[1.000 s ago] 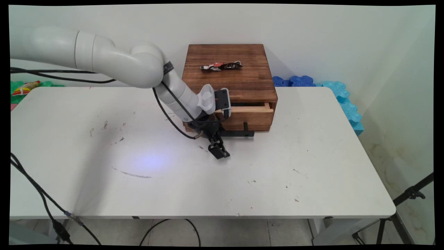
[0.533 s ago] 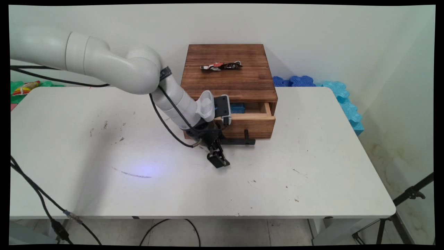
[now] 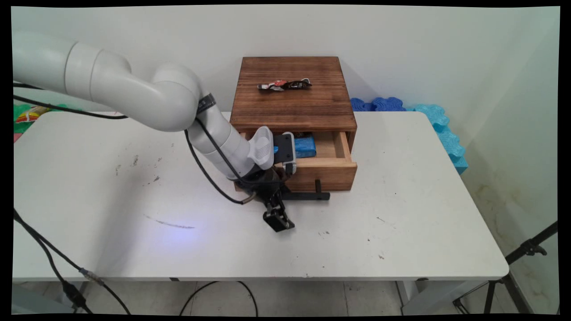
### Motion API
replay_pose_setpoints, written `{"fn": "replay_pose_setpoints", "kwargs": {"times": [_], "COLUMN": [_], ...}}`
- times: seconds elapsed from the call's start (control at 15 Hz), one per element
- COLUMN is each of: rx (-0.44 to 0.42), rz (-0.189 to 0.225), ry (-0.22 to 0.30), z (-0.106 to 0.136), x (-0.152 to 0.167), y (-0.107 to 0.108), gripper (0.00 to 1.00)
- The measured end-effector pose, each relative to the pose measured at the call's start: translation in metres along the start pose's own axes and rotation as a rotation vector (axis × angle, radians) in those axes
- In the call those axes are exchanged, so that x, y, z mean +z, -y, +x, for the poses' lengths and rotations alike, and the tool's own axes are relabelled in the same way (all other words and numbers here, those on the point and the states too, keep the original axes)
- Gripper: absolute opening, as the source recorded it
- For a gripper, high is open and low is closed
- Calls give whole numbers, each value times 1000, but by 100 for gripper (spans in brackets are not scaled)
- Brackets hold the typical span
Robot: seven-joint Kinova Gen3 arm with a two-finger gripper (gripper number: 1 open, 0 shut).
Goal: Open the drawer
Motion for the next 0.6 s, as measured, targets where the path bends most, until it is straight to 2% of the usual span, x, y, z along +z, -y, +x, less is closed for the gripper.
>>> {"fn": "replay_pose_setpoints", "kwargs": {"times": [0.6], "rx": [-11], "rz": [-42], "ry": [6], "z": [-4], "x": [-12], "y": [-42], "gripper": [100]}}
